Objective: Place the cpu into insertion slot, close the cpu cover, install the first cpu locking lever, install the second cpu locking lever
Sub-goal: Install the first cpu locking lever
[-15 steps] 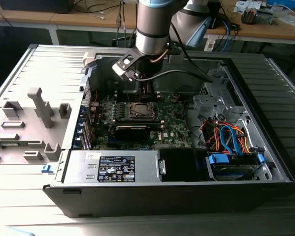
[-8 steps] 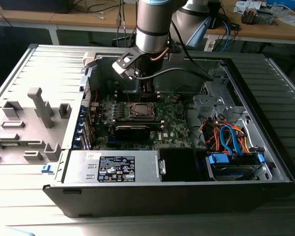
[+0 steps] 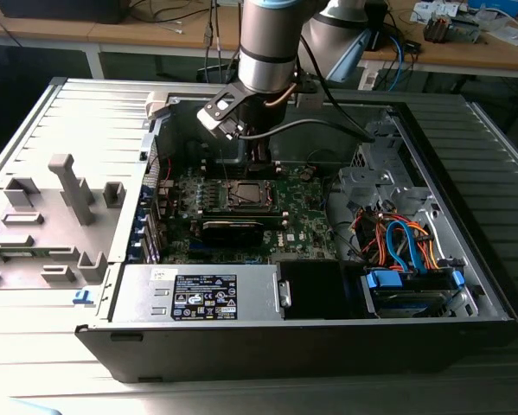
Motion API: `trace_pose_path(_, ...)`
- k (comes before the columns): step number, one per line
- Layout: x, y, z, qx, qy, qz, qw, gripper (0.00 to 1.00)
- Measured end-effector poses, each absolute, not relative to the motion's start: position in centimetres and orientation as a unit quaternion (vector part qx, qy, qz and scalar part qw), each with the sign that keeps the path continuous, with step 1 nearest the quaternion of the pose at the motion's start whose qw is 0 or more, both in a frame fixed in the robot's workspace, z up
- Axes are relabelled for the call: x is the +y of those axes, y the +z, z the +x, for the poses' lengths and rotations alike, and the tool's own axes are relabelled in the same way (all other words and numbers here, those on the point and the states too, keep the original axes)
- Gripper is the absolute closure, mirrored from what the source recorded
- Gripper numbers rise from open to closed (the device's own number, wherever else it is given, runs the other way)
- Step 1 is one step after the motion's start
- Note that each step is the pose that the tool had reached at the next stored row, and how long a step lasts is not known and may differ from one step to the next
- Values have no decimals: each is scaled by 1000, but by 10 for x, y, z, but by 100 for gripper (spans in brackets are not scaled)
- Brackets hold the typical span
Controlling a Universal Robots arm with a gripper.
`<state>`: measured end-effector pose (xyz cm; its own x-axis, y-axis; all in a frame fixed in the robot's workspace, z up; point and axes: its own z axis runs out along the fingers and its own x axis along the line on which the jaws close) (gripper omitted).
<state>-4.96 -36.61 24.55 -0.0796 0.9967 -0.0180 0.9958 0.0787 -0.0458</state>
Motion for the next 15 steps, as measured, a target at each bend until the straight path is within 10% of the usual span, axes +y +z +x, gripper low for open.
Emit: trace_pose_path(15,-366,246,-50,-746,23,-665,9,89)
